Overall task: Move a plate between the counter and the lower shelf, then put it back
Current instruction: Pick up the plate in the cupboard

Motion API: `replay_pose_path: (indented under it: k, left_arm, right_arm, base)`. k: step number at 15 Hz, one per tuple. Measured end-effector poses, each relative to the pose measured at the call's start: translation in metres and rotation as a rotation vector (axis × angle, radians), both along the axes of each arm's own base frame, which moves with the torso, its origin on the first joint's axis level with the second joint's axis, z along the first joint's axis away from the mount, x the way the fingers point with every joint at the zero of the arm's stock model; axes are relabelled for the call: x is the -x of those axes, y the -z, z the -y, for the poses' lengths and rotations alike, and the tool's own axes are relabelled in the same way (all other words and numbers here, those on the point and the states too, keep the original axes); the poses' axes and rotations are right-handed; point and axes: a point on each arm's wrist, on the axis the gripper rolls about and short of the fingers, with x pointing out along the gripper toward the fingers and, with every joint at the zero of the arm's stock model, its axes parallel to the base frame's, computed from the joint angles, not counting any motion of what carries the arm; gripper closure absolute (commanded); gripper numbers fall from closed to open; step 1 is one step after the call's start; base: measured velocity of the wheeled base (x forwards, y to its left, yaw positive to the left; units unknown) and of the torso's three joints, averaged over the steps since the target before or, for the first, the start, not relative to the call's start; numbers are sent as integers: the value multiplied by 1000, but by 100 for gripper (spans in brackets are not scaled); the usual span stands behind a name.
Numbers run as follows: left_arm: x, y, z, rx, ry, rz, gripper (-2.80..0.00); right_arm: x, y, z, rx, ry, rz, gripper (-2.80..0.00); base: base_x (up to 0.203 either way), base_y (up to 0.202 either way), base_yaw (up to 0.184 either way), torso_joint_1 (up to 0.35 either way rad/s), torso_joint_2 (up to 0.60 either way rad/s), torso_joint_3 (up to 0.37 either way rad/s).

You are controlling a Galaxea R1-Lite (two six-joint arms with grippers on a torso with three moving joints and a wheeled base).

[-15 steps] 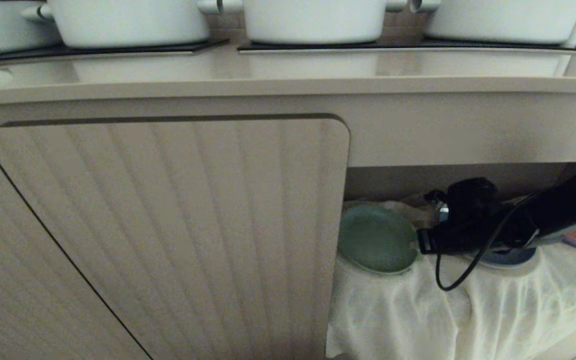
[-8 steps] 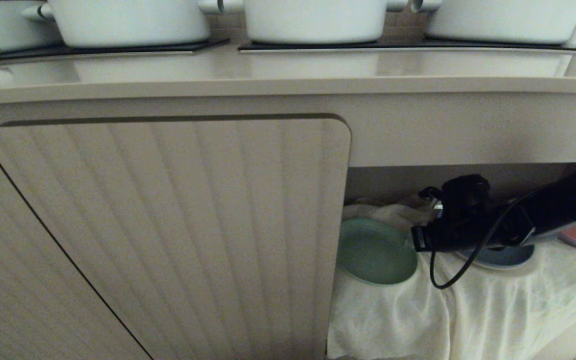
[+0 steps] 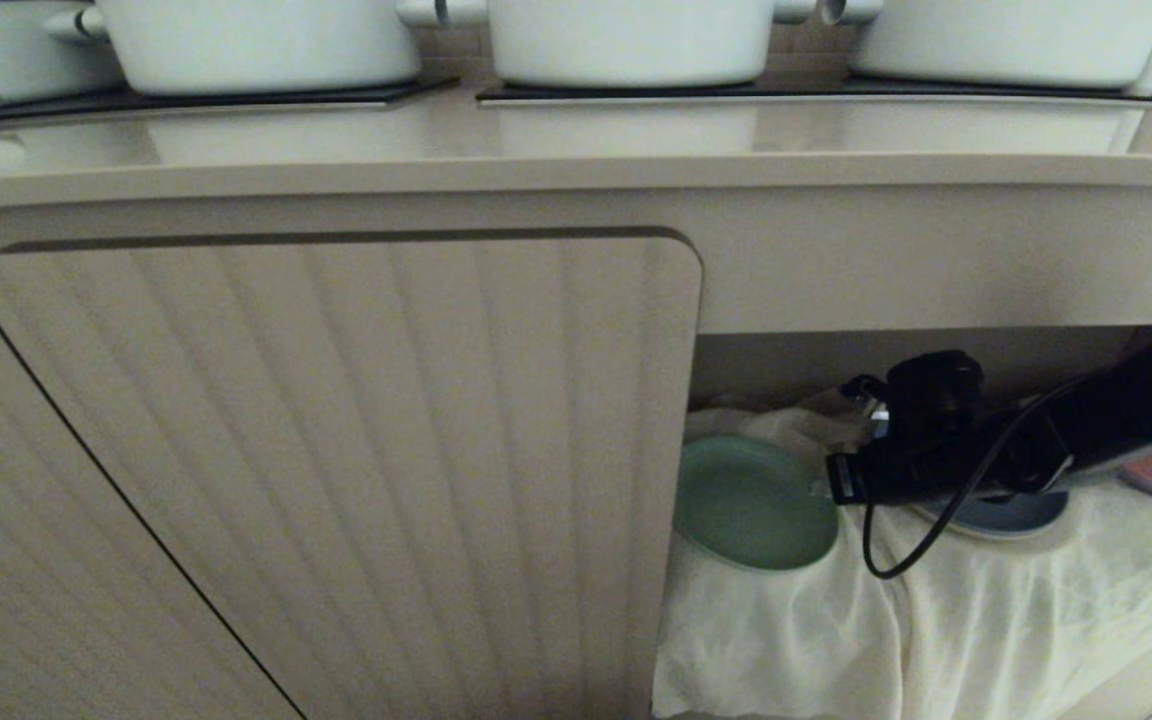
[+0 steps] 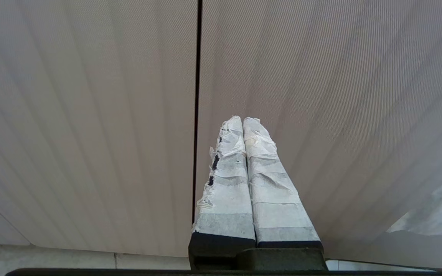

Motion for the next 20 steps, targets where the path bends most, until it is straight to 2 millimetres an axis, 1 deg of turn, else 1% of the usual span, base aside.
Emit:
replay_pose_path:
  k: [20]
  left_arm:
    - [0,0,0,0,0,0,0]
  right_arm:
    - [-1,1,2,11,13,2,0]
  base:
    - [0,0,0,0,0,0]
